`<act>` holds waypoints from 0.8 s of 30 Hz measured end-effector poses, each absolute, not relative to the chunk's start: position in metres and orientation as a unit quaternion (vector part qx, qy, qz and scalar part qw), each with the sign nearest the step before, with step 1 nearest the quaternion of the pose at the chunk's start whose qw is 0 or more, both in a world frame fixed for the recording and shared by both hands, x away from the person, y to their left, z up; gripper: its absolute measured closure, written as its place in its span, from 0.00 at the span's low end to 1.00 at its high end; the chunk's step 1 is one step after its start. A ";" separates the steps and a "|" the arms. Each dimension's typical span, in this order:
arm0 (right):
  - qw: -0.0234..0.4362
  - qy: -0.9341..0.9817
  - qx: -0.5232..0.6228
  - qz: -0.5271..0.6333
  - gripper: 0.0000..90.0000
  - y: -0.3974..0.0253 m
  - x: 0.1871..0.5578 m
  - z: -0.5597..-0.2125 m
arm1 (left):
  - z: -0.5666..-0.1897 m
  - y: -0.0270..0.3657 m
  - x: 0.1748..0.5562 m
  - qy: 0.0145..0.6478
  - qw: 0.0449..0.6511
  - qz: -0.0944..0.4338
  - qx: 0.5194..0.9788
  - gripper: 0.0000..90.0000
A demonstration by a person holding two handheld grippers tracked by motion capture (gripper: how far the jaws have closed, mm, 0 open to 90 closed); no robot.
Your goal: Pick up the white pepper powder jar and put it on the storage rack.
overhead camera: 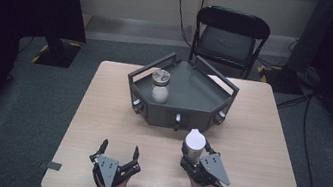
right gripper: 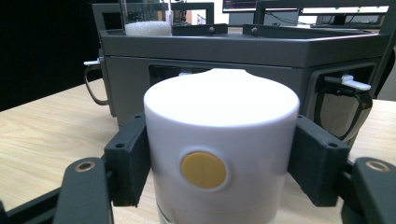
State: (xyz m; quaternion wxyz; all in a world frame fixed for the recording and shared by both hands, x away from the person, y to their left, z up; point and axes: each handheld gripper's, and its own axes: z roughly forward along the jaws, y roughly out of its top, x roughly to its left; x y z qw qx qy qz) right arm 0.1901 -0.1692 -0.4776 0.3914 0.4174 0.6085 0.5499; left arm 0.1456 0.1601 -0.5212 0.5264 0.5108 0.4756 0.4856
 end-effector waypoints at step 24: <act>0.384 0.618 0.412 0.548 0.34 -0.173 0.193 -0.467 | -0.521 0.161 0.146 0.475 0.527 0.485 0.511 0.00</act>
